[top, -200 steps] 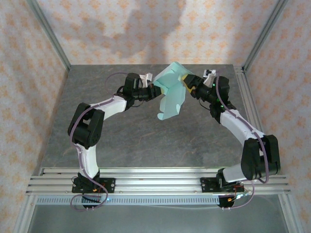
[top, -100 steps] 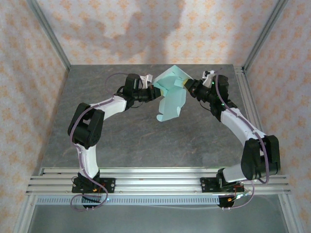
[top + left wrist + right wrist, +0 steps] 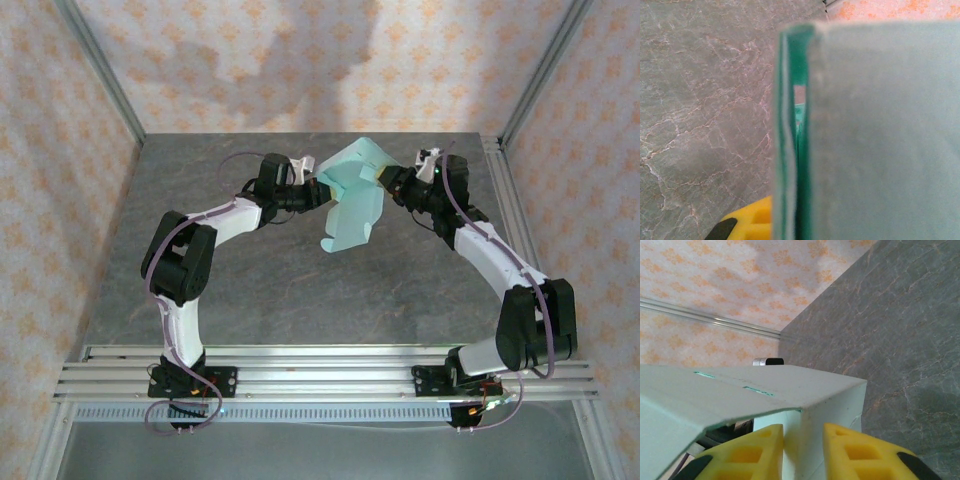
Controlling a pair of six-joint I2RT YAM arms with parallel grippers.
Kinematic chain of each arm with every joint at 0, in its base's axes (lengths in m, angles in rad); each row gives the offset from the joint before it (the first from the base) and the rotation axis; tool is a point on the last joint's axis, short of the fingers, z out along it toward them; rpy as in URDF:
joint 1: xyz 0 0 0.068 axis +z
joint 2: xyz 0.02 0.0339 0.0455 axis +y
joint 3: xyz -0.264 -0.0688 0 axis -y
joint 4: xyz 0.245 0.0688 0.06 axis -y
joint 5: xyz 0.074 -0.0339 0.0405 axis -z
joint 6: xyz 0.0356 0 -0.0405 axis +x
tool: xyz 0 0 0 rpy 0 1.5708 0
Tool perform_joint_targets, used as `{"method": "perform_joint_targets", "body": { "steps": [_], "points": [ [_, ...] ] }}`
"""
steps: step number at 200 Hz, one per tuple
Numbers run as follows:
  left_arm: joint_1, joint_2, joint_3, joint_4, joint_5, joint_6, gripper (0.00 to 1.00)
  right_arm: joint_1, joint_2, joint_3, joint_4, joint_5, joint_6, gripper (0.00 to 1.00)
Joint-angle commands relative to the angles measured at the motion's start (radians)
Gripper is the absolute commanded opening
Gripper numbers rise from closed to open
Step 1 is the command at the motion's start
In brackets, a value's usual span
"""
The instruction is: Fold the paper box
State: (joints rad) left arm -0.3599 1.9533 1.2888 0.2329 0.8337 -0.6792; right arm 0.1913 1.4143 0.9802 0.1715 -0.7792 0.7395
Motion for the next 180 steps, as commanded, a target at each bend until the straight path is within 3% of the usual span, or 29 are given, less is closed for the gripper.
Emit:
{"method": "perform_joint_targets", "body": {
  "steps": [1, 14, 43, 66, 88, 116, 151, 180],
  "points": [
    [-0.002, 0.007, 0.029, 0.023, 0.007, 0.011, 0.00, 0.005, -0.021, 0.022, -0.004, -0.005, -0.025, 0.14],
    [-0.002, 0.008, 0.031, 0.025, 0.007, 0.010, 0.00, 0.004, -0.016, 0.021, -0.008, -0.002, -0.026, 0.00],
    [-0.002, 0.007, 0.032, 0.020, 0.000, 0.012, 0.00, 0.005, -0.020, 0.025, -0.007, 0.003, -0.031, 0.00],
    [-0.002, 0.006, 0.041, 0.000, -0.040, 0.011, 0.00, 0.004, -0.042, 0.021, -0.017, 0.041, -0.059, 0.38],
    [-0.002, -0.004, 0.039, -0.010, -0.111, 0.010, 0.00, 0.004, -0.093, 0.011, -0.057, 0.129, -0.092, 0.55],
    [-0.005, -0.026, 0.030, -0.057, -0.237, 0.044, 0.00, 0.004, -0.150, 0.049, -0.170, 0.218, -0.145, 0.61],
    [-0.010, -0.037, 0.021, -0.084, -0.403, 0.051, 0.00, 0.021, -0.197, 0.127, -0.316, 0.327, -0.202, 0.61],
    [-0.027, -0.037, 0.020, -0.123, -0.554, 0.084, 0.00, 0.120, -0.164, 0.278, -0.507, 0.448, -0.301, 0.61]
  ]
}}
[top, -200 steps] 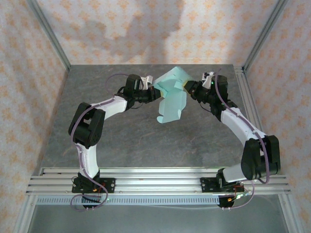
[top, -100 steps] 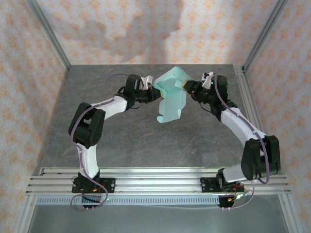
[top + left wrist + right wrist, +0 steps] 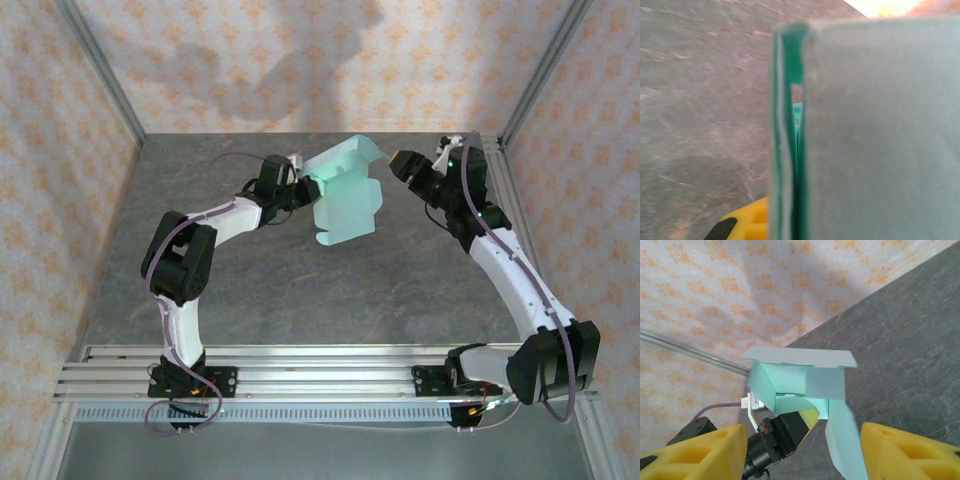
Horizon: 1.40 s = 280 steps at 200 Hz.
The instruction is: Fold the paper box
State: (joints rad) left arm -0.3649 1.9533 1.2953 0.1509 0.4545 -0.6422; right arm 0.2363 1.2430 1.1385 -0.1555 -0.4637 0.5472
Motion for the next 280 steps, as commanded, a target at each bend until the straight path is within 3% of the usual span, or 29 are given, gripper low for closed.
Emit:
{"method": "perform_joint_targets", "body": {
  "steps": [1, 58, 85, 120, 180, 247, 280],
  "points": [
    [-0.023, -0.037, 0.014, -0.041, -0.179, 0.047, 0.00, 0.081, 0.011, 0.127, -0.187, 0.138, -0.115, 0.61],
    [-0.044, -0.085, -0.018, -0.022, -0.268, 0.046, 0.00, 0.321, 0.274, 0.534, -0.494, 0.357, -0.267, 0.59],
    [-0.047, -0.101, -0.036, -0.021, -0.282, 0.049, 0.00, 0.343, 0.407, 0.674, -0.563, 0.384, -0.262, 0.50],
    [-0.046, -0.127, -0.047, -0.046, -0.290, 0.087, 0.00, 0.339, 0.530, 0.793, -0.623, 0.422, -0.273, 0.49],
    [-0.046, -0.146, -0.057, -0.055, -0.295, 0.095, 0.00, 0.324, 0.613, 0.879, -0.621, 0.350, -0.228, 0.36],
    [-0.044, -0.144, -0.031, -0.108, -0.320, 0.100, 0.00, 0.342, 0.452, 0.739, -0.523, 0.391, -0.203, 0.41],
    [-0.045, -0.161, -0.063, -0.085, -0.320, 0.098, 0.00, 0.342, 0.513, 0.792, -0.550, 0.377, -0.213, 0.45]
  ]
}}
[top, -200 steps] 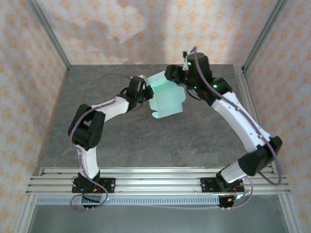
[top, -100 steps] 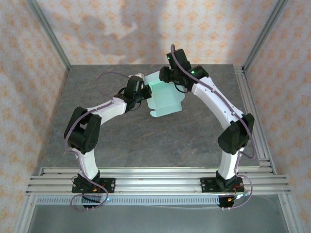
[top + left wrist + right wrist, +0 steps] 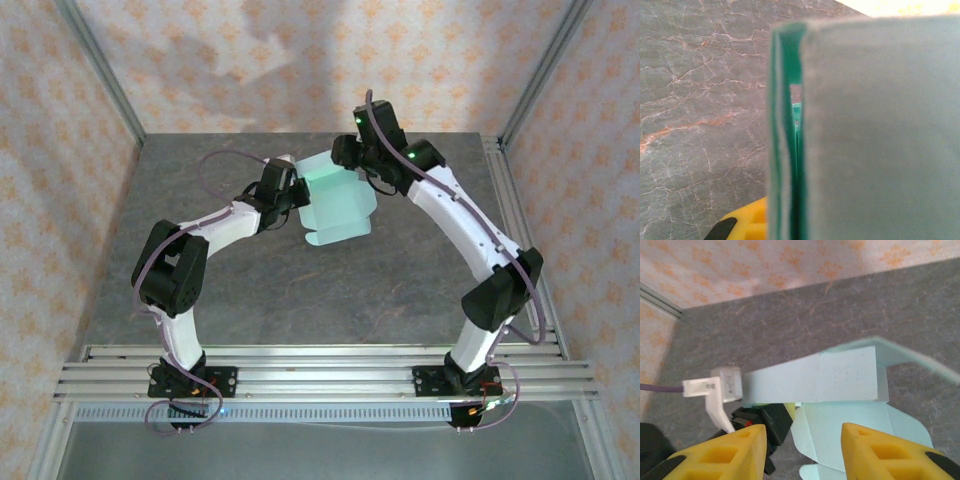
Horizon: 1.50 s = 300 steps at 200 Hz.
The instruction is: Fold the paper box
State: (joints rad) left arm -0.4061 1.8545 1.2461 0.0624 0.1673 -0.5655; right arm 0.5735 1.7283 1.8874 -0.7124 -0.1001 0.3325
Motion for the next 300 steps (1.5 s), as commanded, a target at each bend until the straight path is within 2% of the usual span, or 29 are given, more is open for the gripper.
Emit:
{"method": "perform_joint_targets", "body": {
  "steps": [1, 75, 120, 160, 171, 181, 194, 200, 210, 233, 241, 252, 265, 274, 287, 300],
  "points": [
    [-0.003, -0.063, -0.015, 0.004, -0.032, 0.021, 0.00, 0.006, 0.030, 0.047, 0.005, 0.013, 0.002, 0.45],
    [-0.003, -0.079, -0.013, -0.009, 0.000, 0.046, 0.00, -0.006, 0.189, 0.159, -0.056, 0.008, 0.005, 0.43],
    [-0.003, -0.086, -0.023, -0.006, 0.007, 0.056, 0.00, -0.007, 0.204, 0.149, -0.047, -0.008, 0.020, 0.27],
    [-0.003, -0.084, -0.021, -0.007, 0.012, 0.056, 0.00, -0.010, 0.200, 0.152, -0.048, -0.011, 0.023, 0.02],
    [-0.003, -0.084, -0.019, -0.006, 0.014, 0.056, 0.00, -0.011, 0.195, 0.150, -0.047, -0.011, 0.023, 0.00],
    [-0.003, -0.083, -0.019, -0.006, 0.015, 0.053, 0.00, -0.010, 0.191, 0.148, -0.049, -0.007, 0.022, 0.05],
    [-0.003, -0.080, -0.017, -0.003, 0.018, 0.048, 0.00, -0.010, 0.182, 0.141, -0.046, -0.002, 0.023, 0.26],
    [-0.003, -0.078, -0.019, 0.000, 0.020, 0.047, 0.00, -0.010, 0.177, 0.136, -0.043, 0.001, 0.023, 0.31],
    [-0.002, -0.076, -0.019, 0.001, 0.021, 0.044, 0.00, -0.011, 0.171, 0.130, -0.040, 0.001, 0.020, 0.28],
    [-0.002, -0.074, -0.017, -0.001, 0.022, 0.039, 0.00, -0.011, 0.159, 0.125, -0.042, 0.009, 0.017, 0.10],
    [-0.003, -0.075, -0.018, -0.001, 0.022, 0.038, 0.00, -0.010, 0.146, 0.116, -0.034, 0.011, 0.017, 0.09],
    [-0.003, -0.074, -0.017, -0.006, 0.024, 0.036, 0.00, -0.011, 0.125, 0.101, -0.023, 0.015, 0.020, 0.19],
    [-0.001, -0.073, -0.012, -0.016, 0.024, 0.037, 0.00, -0.011, 0.088, 0.072, 0.002, 0.014, 0.017, 0.38],
    [0.002, -0.071, -0.009, -0.020, 0.030, 0.037, 0.00, -0.011, 0.055, 0.046, 0.024, 0.016, 0.015, 0.48],
    [0.006, -0.065, 0.001, -0.037, 0.046, 0.003, 0.00, -0.011, -0.002, 0.001, 0.061, 0.017, 0.000, 0.54],
    [0.011, -0.055, 0.013, -0.046, 0.073, 0.002, 0.00, -0.013, -0.061, -0.048, 0.097, 0.024, -0.019, 0.56]
  ]
}}
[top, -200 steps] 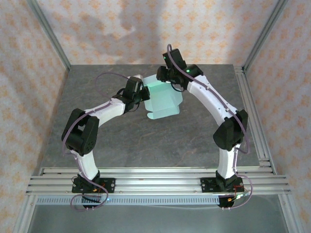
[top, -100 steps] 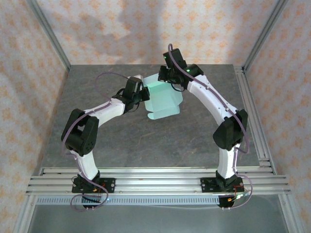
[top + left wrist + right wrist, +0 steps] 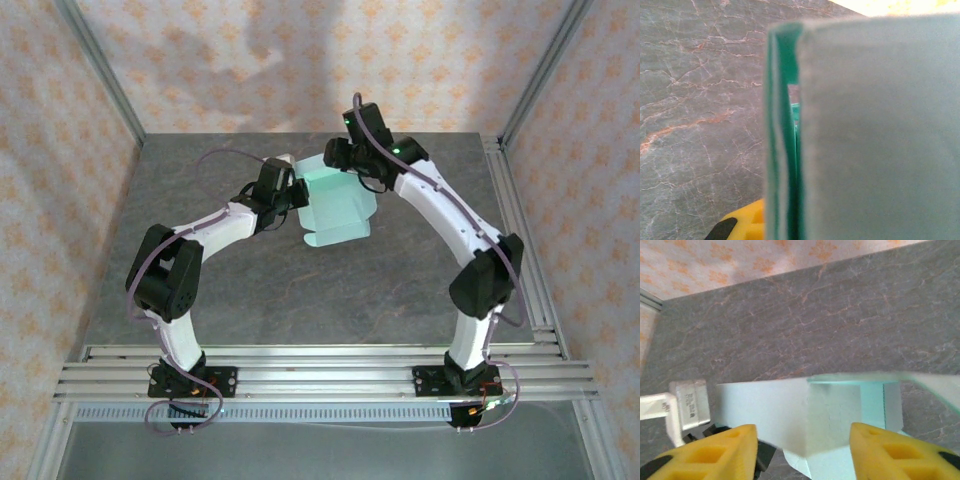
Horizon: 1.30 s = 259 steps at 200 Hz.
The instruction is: Fold the paper box
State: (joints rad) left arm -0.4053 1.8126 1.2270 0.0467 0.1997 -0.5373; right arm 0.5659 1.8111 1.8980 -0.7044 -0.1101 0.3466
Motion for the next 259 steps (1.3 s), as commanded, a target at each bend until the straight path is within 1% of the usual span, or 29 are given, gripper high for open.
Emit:
{"method": "perform_joint_targets", "body": {
  "steps": [1, 19, 27, 30, 40, 51, 60, 67, 81, 93, 104, 115, 133, 164, 187, 207, 229, 259],
  "points": [
    [0.010, -0.011, 0.031, -0.029, 0.044, -0.026, 0.00, -0.007, -0.147, -0.064, 0.093, 0.033, -0.035, 0.56],
    [0.018, 0.005, 0.037, -0.015, 0.120, -0.003, 0.00, -0.049, -0.219, -0.140, 0.143, 0.021, -0.043, 0.56],
    [0.022, 0.008, 0.036, -0.002, 0.163, -0.003, 0.00, -0.080, -0.243, -0.163, 0.148, 0.005, -0.050, 0.56],
    [0.023, 0.007, 0.036, 0.002, 0.180, 0.025, 0.00, -0.095, -0.250, -0.170, 0.148, -0.001, -0.054, 0.56],
    [0.027, 0.008, 0.038, 0.003, 0.223, 0.048, 0.00, -0.143, -0.278, -0.196, 0.154, -0.031, -0.059, 0.55],
    [0.028, 0.003, 0.042, -0.005, 0.263, 0.072, 0.00, -0.203, -0.309, -0.247, 0.203, -0.130, -0.088, 0.55],
    [0.030, 0.002, 0.043, -0.015, 0.291, 0.088, 0.00, -0.254, -0.322, -0.284, 0.236, -0.242, -0.105, 0.55],
    [0.031, 0.001, 0.046, -0.021, 0.312, 0.095, 0.00, -0.292, -0.320, -0.295, 0.238, -0.325, -0.114, 0.53],
    [0.034, 0.004, 0.049, -0.013, 0.397, 0.111, 0.00, -0.341, -0.299, -0.298, 0.218, -0.473, -0.170, 0.51],
    [0.034, 0.001, 0.049, 0.003, 0.469, 0.121, 0.00, -0.358, -0.275, -0.283, 0.167, -0.542, -0.229, 0.49],
    [0.034, 0.001, 0.056, 0.000, 0.507, 0.126, 0.00, -0.361, -0.254, -0.269, 0.121, -0.587, -0.288, 0.46],
    [0.035, 0.003, 0.066, -0.020, 0.516, 0.130, 0.00, -0.360, -0.245, -0.262, 0.095, -0.633, -0.336, 0.43],
    [0.035, 0.001, 0.069, -0.023, 0.513, 0.127, 0.00, -0.359, -0.240, -0.269, 0.070, -0.696, -0.364, 0.39],
    [0.035, 0.021, 0.103, -0.074, 0.457, 0.108, 0.00, -0.329, -0.240, -0.274, -0.004, -0.706, -0.441, 0.34],
    [0.034, 0.037, 0.122, -0.097, 0.422, 0.083, 0.00, -0.298, -0.268, -0.304, -0.012, -0.665, -0.482, 0.32],
    [0.034, 0.048, 0.135, -0.103, 0.413, 0.061, 0.00, -0.273, -0.299, -0.347, 0.011, -0.618, -0.517, 0.32],
    [0.033, 0.054, 0.147, -0.111, 0.421, 0.053, 0.00, -0.258, -0.328, -0.402, 0.081, -0.567, -0.510, 0.31],
    [0.030, 0.052, 0.156, -0.120, 0.428, 0.056, 0.00, -0.236, -0.322, -0.406, 0.089, -0.504, -0.547, 0.29]
  ]
}}
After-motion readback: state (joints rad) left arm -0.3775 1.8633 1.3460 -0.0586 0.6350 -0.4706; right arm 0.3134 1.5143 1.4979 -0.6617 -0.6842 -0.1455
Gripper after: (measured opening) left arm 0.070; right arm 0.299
